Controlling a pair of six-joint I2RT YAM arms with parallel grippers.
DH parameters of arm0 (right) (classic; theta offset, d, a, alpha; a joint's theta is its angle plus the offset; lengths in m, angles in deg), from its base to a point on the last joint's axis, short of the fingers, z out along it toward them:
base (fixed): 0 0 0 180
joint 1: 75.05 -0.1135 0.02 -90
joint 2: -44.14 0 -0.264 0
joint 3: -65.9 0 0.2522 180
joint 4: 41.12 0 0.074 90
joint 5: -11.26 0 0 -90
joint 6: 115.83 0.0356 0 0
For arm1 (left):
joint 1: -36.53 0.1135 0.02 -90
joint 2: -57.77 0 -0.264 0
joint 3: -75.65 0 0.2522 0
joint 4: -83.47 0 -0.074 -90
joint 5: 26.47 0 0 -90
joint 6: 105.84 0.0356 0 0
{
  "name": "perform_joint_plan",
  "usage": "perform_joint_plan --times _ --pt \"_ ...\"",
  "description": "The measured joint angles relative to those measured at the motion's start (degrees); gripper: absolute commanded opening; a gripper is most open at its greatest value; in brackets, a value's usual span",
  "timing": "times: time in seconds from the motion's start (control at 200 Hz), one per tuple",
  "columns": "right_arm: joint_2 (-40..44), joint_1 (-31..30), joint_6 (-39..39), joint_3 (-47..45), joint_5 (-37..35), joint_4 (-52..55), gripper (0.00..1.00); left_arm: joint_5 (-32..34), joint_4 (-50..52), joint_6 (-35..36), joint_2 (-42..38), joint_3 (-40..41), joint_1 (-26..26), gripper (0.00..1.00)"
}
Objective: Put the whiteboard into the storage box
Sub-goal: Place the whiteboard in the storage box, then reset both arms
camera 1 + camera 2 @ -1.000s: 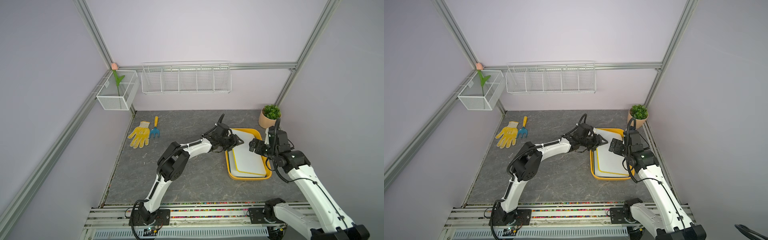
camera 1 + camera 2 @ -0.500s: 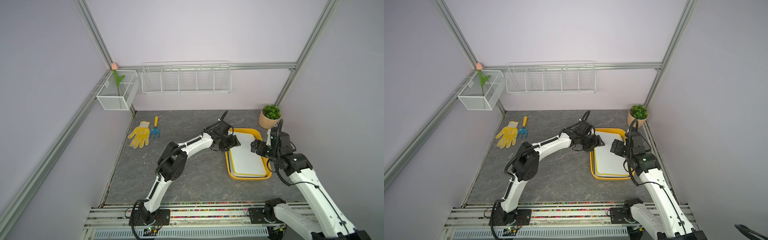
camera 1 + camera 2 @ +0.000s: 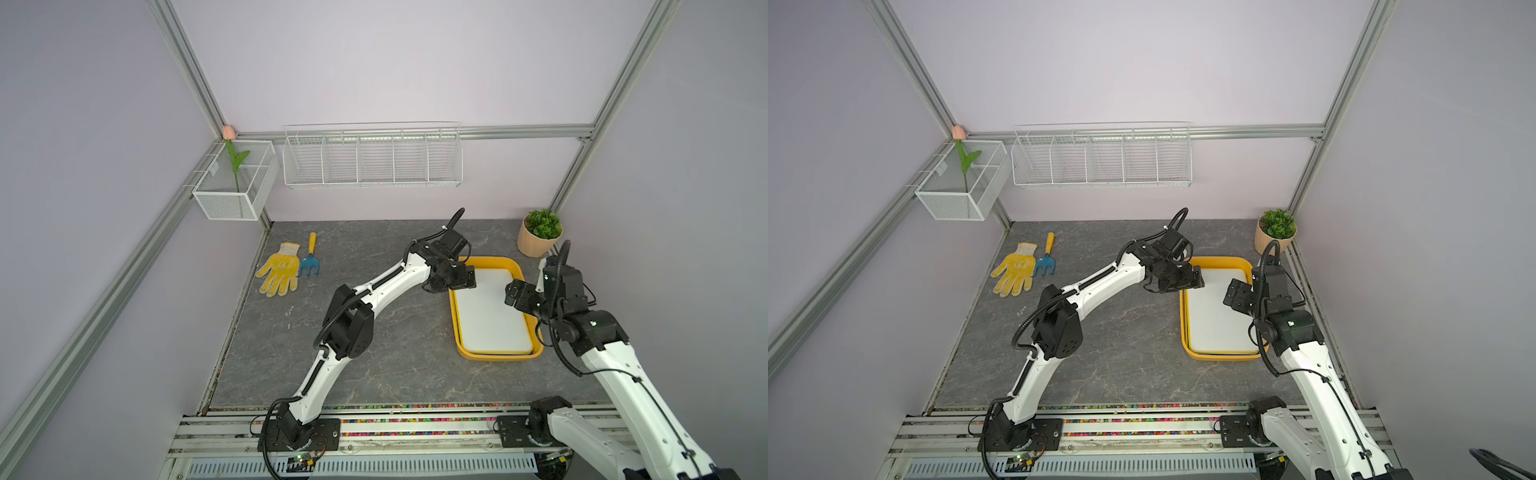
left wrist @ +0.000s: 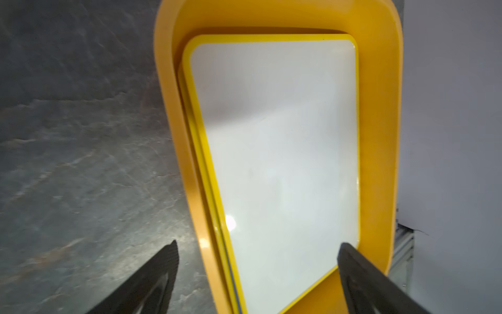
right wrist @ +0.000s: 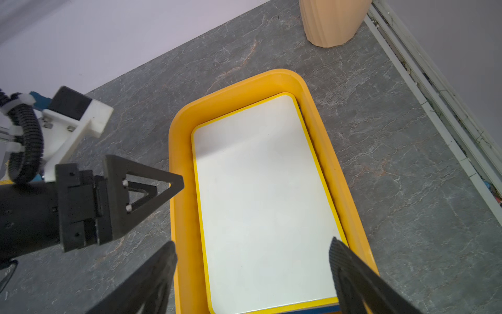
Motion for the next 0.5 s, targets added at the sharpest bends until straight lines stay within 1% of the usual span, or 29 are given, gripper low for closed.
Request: perform_joint_plan --times 0.08,0.17,0.23,0.345,0.43,0.505 --pt "-0.24 0.0 -0.04 0.0 -0.76 -0.48 0.89 3.52 0.57 4.55 -2.91 2.82 0.09 0.93" --pt "-0.68 0.0 -0.24 -0.02 -1.75 -1.22 0.89 6.03 -0.39 10.16 -9.22 9.55 0.39 0.93" --pt "-0.96 0.0 -0.63 -0.13 -2.54 -2.1 0.89 7.93 -1.66 13.68 -14.97 15.06 0.44 0.94" --pt "-1.18 0.0 -1.6 -0.79 -3.85 -3.89 0.89 12.7 -5.73 18.23 -26.38 24.35 0.46 0.93" --pt "-0.74 0.0 -2.19 -2.23 -4.68 -6.29 0.89 17.99 -10.64 20.48 -35.54 32.28 0.46 0.93" --pt "1.07 0.0 -2.86 -5.29 -5.64 -9.25 0.89 22.73 -16.0 22.01 -43.56 40.33 0.72 0.92"
